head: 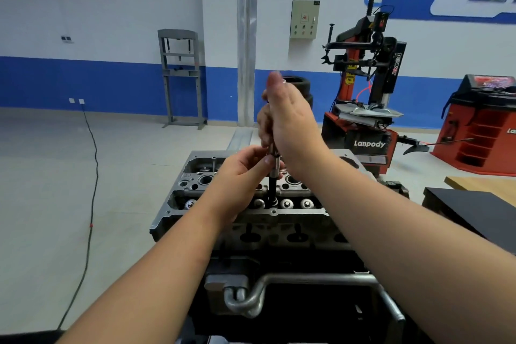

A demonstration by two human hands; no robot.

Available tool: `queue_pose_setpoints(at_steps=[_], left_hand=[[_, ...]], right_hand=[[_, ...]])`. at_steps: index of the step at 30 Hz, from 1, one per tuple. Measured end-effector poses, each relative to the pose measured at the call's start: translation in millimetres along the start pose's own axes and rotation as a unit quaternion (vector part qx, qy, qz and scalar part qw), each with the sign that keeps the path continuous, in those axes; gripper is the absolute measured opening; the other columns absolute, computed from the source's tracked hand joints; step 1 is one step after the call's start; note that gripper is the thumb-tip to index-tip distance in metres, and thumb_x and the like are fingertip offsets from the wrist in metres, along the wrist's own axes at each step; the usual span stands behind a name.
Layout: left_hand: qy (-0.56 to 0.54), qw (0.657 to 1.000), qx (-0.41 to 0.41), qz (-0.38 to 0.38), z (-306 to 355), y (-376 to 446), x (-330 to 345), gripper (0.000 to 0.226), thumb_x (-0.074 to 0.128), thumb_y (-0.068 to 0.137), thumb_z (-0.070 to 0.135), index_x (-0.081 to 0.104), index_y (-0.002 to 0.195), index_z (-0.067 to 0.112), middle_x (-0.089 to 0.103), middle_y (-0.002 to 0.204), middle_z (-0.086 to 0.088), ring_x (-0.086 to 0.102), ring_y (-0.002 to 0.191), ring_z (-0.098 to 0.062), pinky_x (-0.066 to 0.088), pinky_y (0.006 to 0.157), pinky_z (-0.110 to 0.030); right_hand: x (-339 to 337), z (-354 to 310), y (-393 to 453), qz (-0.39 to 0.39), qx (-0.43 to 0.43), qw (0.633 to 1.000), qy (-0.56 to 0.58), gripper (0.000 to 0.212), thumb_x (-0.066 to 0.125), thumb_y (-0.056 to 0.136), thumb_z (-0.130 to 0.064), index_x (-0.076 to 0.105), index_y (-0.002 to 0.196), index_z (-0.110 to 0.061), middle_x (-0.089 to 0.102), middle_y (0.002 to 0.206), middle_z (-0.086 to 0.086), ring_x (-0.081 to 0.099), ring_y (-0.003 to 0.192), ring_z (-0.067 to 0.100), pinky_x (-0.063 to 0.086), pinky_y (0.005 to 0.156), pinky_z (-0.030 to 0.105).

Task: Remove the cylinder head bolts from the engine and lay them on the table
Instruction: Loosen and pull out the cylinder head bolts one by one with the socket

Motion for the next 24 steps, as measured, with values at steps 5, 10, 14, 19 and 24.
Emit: queue_pose_setpoints(at_steps=[5, 10, 14, 19, 24], left_hand=[[0.005, 0.999, -0.001, 0.034, -1, 4, -2, 0.016, 0.073, 0.097, 0.030, 0.065, 0.105, 0.018, 0.076, 0.085, 0.004, 0.069, 0.082, -0.012, 0.055, 0.077, -0.028], [0.017, 1.000, -0.015, -0.009, -3, 3, 3, 0.026, 0.061, 0.094, 0.050, 0.073, 0.114, 0.038, 0.078, 0.105, 0.005, 0.071, 0.096, -0.006, 0.053, 0.083, -0.026], [0.014, 0.999, -0.026, -0.023, -2, 2, 4, 0.025, 0.052, 0.099, 0.048, 0.074, 0.111, 0.046, 0.078, 0.105, 0.012, 0.070, 0.097, 0.001, 0.049, 0.083, -0.023], [-0.016, 1.000, 0.002, 0.019, -7, 5, 0, 0.031, 0.075, 0.090, 0.045, 0.070, 0.109, 0.020, 0.077, 0.105, -0.010, 0.073, 0.099, -0.029, 0.058, 0.090, -0.041], [0.001, 1.000, 0.007, 0.020, -10, 6, -3, 0.017, 0.078, 0.089, 0.017, 0.066, 0.101, 0.014, 0.076, 0.090, 0.000, 0.070, 0.086, -0.013, 0.058, 0.079, -0.026]], right_hand=[[-19, 11, -19, 0.015, -0.089, 0.966, -0.243, 0.014, 0.064, 0.096, -0.032, 0.054, 0.096, -0.022, 0.063, 0.077, -0.002, 0.061, 0.063, 0.014, 0.053, 0.062, 0.035], [-18, 14, -25, -0.008, -0.139, 0.941, -0.308, 0.018, 0.054, 0.102, -0.030, 0.060, 0.102, -0.014, 0.064, 0.080, -0.005, 0.062, 0.074, 0.012, 0.052, 0.068, 0.036], [-18, 19, -23, -0.010, -0.152, 0.937, -0.315, 0.020, 0.040, 0.106, -0.032, 0.055, 0.103, -0.019, 0.063, 0.082, -0.013, 0.064, 0.078, 0.008, 0.053, 0.070, 0.034], [-31, 37, -29, 0.006, -0.170, 0.932, -0.321, 0.027, 0.055, 0.094, -0.048, 0.053, 0.102, -0.022, 0.064, 0.079, -0.009, 0.065, 0.069, 0.012, 0.056, 0.063, 0.041], [-32, 35, -31, 0.022, -0.211, 0.934, -0.287, 0.033, 0.065, 0.086, -0.051, 0.057, 0.091, -0.019, 0.062, 0.077, -0.009, 0.062, 0.068, 0.013, 0.054, 0.059, 0.037]])
Point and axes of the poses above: each hand's wrist, its own y-axis towards the middle knuckle, its own x-axis out of the palm, z = x × y, the point moved 7 cm from there along y, towards the middle knuckle
